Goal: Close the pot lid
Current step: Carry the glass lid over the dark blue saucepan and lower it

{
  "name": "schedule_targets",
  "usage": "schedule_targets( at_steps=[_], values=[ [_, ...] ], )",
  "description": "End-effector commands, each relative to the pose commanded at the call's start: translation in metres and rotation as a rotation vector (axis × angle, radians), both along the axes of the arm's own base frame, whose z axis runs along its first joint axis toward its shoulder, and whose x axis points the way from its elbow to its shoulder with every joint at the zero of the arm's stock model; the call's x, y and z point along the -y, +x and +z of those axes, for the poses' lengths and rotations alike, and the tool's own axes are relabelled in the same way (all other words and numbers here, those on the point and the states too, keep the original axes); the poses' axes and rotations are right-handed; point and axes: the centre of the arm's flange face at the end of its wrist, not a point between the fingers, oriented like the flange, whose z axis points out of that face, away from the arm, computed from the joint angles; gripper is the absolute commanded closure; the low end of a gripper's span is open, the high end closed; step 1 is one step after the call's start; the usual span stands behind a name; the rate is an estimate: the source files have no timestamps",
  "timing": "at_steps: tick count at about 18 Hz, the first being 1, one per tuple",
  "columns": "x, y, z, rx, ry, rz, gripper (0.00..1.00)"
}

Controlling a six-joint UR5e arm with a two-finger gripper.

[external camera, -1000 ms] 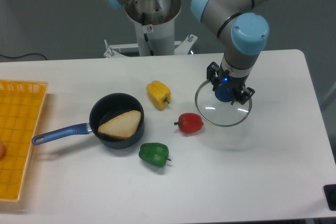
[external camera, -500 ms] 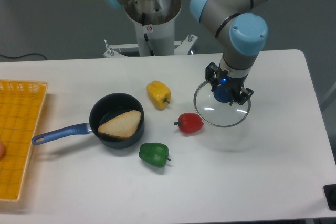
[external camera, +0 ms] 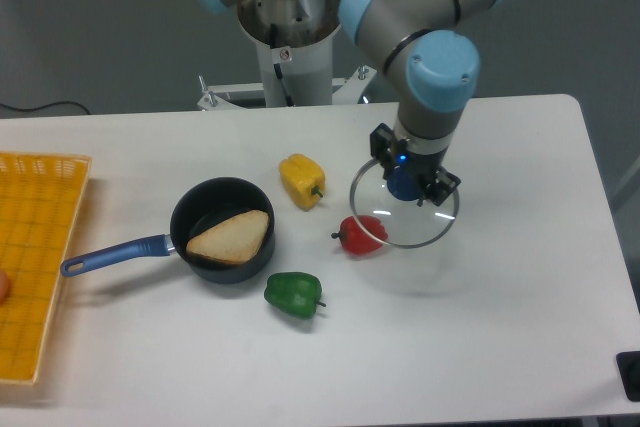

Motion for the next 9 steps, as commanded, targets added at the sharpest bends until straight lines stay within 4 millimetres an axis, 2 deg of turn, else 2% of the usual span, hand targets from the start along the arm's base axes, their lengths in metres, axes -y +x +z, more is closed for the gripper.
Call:
schedule_targets(
  at_steps=[6, 9],
  values=[
    [-0.018, 0.05, 0.018, 0.014, -0.014, -0.011, 0.4],
    [-0.039, 0.081, 0.021, 0.009, -0.014, 0.0, 0.4]
  ],
)
